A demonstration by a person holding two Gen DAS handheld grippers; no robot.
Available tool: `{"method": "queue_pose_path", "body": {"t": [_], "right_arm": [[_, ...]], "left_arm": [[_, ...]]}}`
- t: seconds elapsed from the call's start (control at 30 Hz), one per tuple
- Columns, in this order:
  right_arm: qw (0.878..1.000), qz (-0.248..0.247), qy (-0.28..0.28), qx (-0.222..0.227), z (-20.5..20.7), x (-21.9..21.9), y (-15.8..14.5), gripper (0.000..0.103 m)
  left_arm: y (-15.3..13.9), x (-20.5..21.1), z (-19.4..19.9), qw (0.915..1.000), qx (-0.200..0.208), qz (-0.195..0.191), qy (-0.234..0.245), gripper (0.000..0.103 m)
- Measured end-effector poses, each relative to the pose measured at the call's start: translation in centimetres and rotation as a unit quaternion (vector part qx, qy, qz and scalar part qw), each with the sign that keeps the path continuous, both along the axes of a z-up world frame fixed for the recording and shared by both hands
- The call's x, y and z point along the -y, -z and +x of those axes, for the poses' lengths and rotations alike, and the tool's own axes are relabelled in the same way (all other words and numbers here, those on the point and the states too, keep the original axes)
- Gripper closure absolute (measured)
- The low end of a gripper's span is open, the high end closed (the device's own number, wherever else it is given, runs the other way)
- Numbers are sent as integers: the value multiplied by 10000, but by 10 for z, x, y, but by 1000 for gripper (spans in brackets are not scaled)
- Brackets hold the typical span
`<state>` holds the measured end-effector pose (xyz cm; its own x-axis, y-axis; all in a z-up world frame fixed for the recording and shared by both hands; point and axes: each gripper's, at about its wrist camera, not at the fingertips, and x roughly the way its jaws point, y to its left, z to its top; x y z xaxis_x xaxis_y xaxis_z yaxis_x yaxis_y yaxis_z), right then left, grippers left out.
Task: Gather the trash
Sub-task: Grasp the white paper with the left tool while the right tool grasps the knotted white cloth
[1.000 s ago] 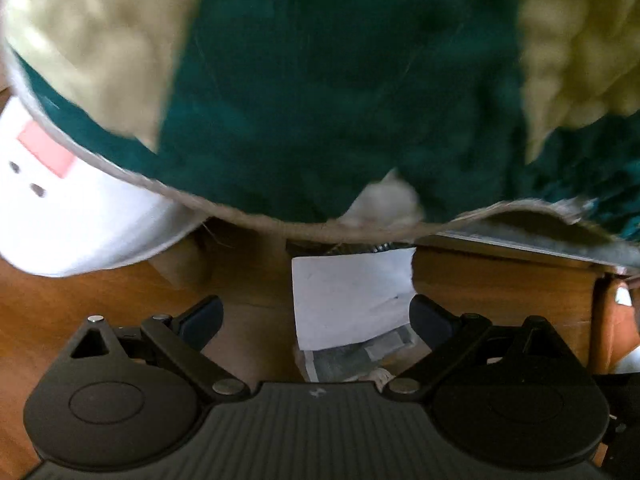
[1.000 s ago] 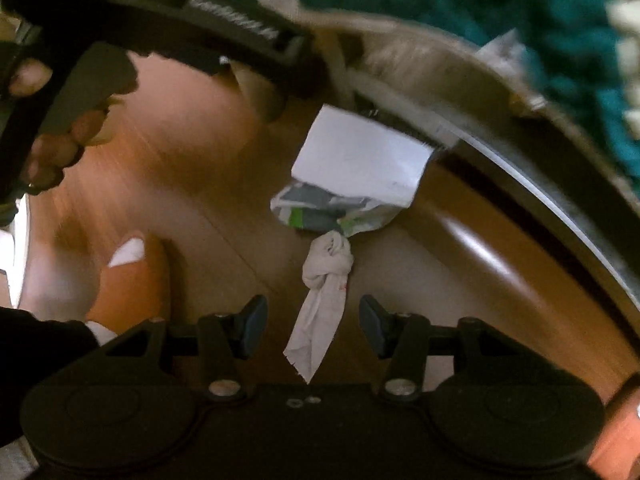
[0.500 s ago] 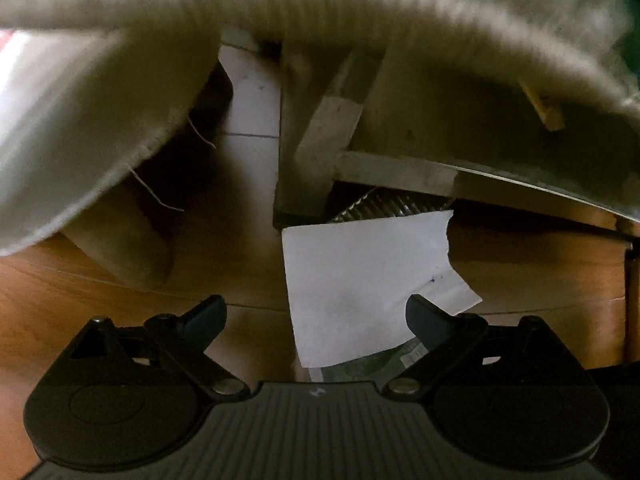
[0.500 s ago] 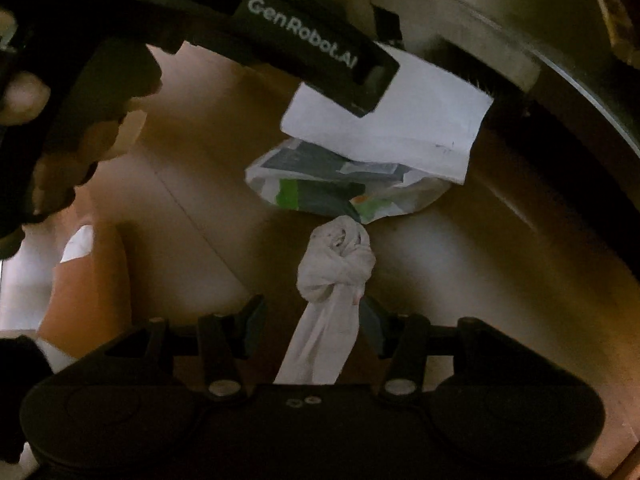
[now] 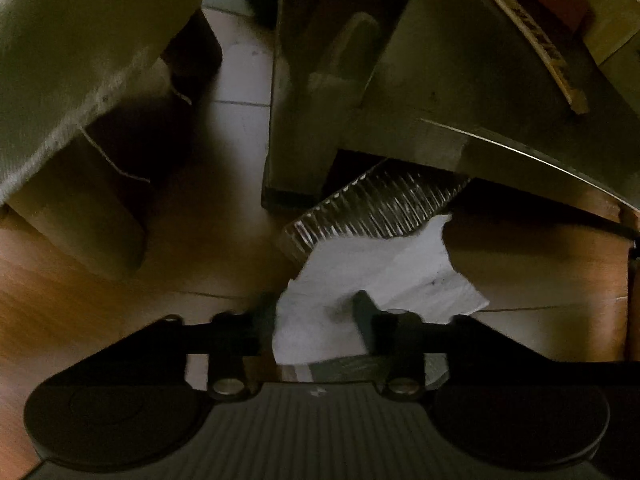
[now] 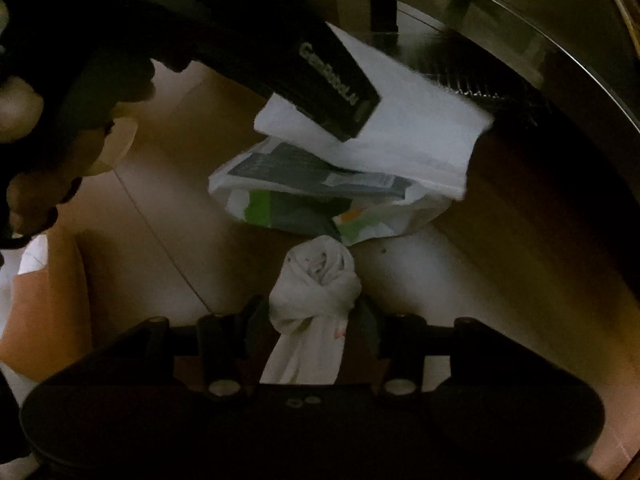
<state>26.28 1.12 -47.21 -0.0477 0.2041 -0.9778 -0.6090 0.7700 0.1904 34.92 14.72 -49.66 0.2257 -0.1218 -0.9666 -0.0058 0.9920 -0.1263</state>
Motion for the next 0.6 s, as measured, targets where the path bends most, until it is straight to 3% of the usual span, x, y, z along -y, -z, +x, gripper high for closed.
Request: {"method": "queue_pose_path", "body": {"t": [0.07, 0.17, 0.2, 0.23, 0.37, 0.6], "right_arm": [[9999, -57, -64, 62, -2, -2, -1, 57], [9997, -113, -122, 158, -2, -6, -3, 61], [9996, -144, -141, 173, -2, -6, -3, 81], [9996, -196, -131, 147, -1, -5, -3, 90], [9997, -152, -67, 188, -1, -4, -9, 91], [9991, 89, 191, 366, -8, 20, -50, 92]], "left_arm": [[1, 0, 0, 10000, -58, -3, -50, 73], [0, -3, 0, 9997, -115, -177, -135, 85], [-1, -3, 0, 9996, -135, -197, -168, 86], [-1, -3, -1, 9995, -145, -203, -185, 87], [-2, -4, -4, 9990, -182, -302, -272, 92], [-31, -11, -20, 9993, -165, -314, -100, 93]]}}
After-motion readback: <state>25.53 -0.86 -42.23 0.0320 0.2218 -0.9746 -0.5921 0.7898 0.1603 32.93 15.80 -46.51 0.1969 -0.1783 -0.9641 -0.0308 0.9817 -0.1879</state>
